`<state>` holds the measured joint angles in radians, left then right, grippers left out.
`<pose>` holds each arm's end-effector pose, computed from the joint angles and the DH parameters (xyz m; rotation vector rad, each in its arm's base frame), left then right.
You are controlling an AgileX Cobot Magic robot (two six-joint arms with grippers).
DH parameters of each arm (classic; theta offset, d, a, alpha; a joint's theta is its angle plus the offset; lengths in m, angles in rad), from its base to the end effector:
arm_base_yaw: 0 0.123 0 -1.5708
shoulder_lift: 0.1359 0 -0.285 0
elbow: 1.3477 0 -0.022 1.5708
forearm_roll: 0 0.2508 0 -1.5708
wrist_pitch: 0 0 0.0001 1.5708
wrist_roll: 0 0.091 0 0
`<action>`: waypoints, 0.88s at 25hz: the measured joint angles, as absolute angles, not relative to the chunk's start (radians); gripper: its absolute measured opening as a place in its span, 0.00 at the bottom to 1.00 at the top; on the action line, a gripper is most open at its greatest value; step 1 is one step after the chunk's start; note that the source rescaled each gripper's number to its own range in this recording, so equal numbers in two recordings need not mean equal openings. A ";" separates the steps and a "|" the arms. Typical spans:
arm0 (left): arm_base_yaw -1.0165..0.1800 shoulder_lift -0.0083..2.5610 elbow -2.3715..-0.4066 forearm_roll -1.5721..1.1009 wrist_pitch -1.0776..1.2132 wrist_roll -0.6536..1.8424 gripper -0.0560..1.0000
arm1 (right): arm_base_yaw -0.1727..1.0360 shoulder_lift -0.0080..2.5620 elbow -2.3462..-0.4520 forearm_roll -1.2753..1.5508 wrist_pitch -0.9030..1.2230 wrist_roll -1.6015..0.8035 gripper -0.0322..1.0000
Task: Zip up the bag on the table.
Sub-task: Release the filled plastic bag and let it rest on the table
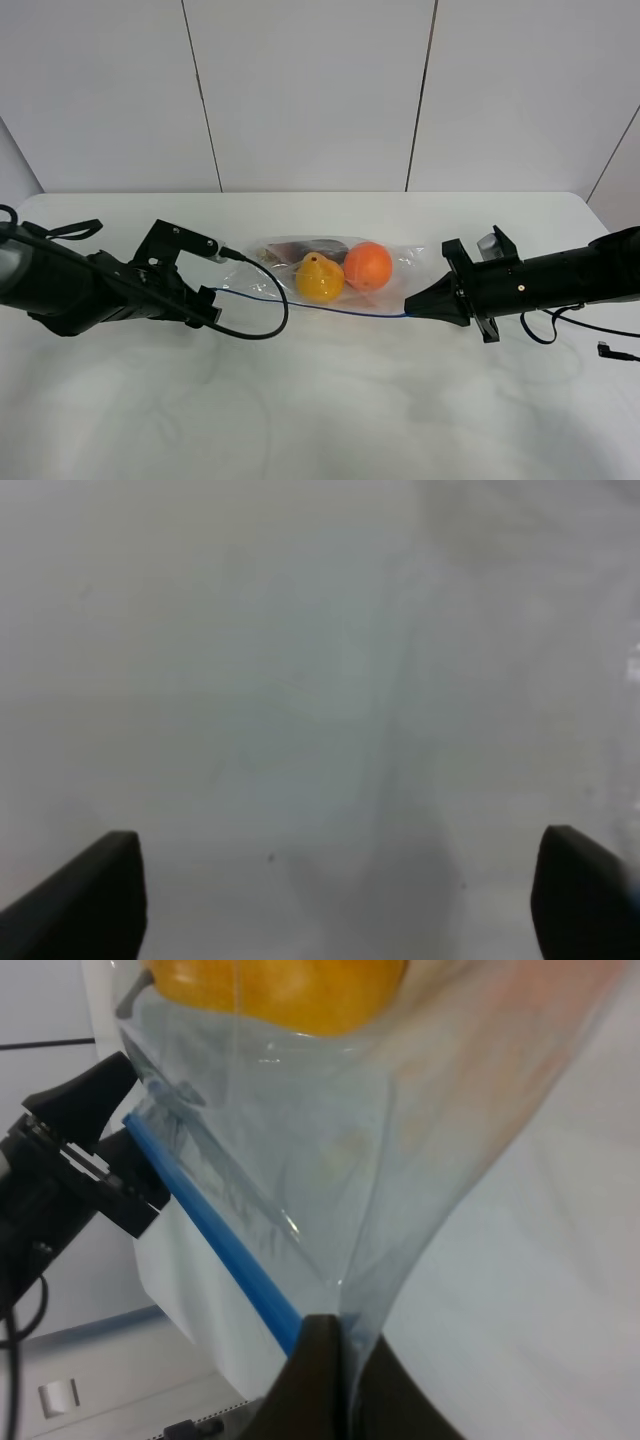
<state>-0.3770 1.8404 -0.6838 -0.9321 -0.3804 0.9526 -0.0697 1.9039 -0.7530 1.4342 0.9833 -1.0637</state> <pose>0.2987 -0.0892 0.1111 0.3724 2.3377 0.2105 0.2898 0.0550 0.1196 0.2241 2.6003 1.4023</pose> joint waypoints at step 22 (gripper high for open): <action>0.157 1.459 -0.705 -0.927 0.329 0.885 0.87 | -0.070 1.904 -0.753 1.400 0.966 -1.065 0.03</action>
